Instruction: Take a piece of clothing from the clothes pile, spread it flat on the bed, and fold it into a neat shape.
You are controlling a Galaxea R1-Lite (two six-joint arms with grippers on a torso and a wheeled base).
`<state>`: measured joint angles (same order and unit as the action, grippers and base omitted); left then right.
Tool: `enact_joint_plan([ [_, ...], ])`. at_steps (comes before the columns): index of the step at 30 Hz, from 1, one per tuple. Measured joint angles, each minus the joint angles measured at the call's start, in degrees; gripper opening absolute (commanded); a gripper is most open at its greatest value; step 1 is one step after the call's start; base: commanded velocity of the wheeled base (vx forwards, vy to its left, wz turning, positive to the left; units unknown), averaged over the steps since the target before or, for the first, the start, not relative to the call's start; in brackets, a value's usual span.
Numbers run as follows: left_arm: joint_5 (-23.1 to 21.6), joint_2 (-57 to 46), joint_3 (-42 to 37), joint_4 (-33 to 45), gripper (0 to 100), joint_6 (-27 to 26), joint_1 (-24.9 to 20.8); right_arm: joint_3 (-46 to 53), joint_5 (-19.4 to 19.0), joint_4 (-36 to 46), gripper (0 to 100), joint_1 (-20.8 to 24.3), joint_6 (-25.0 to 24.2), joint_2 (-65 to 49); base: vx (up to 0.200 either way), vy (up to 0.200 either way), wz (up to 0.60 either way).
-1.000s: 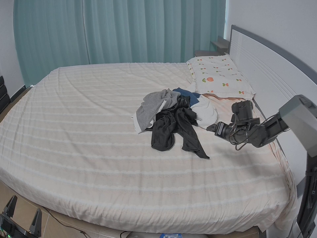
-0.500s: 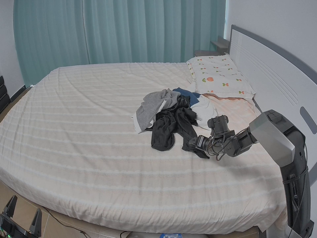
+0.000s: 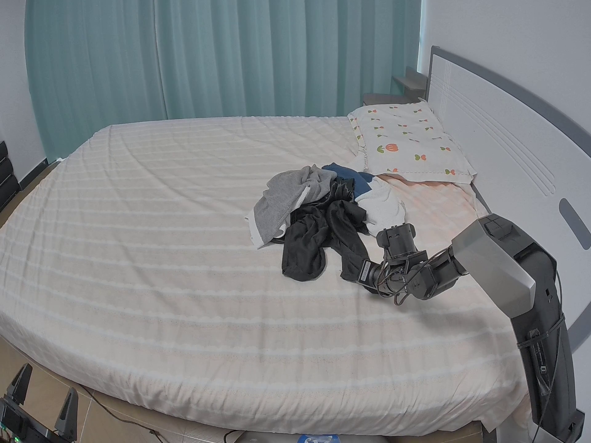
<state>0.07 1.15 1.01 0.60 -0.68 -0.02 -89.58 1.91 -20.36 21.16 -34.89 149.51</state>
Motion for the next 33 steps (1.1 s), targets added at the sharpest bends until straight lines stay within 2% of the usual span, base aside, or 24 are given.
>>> enact_joint_plan([
  [7,0.0,0.0,0.0,0.0,100,0.0,0.0,3.1,-0.8,-0.2,0,-0.3,-2.3,-1.6,0.000,0.000,0.00],
  [10,0.0,0.0,0.0,0.0,100,0.0,0.0,6.4,-2.9,-2.3,0,-0.5,-4.7,-3.9,0.000,0.000,0.00],
  [14,0.0,0.0,0.0,0.0,100,0.0,0.0,14.0,-6.5,-8.5,0,-0.6,-7.3,-8.2,0.000,0.000,0.00],
  [19,0.0,0.0,0.0,0.0,100,0.0,0.0,24.7,-9.1,-16.2,0,-0.1,-8.8,-14.8,0.000,0.000,0.00],
  [24,-0.9,0.0,0.0,-0.2,100,-0.6,0.0,34.8,-10.1,-23.3,0,0.7,-8.7,-20.9,0.000,0.000,0.00],
  [33,-2.4,0.1,0.2,-0.8,100,-1.0,0.0,51.8,-10.7,-39.7,0,2.5,-5.5,-31.7,0.000,0.000,0.00],
])
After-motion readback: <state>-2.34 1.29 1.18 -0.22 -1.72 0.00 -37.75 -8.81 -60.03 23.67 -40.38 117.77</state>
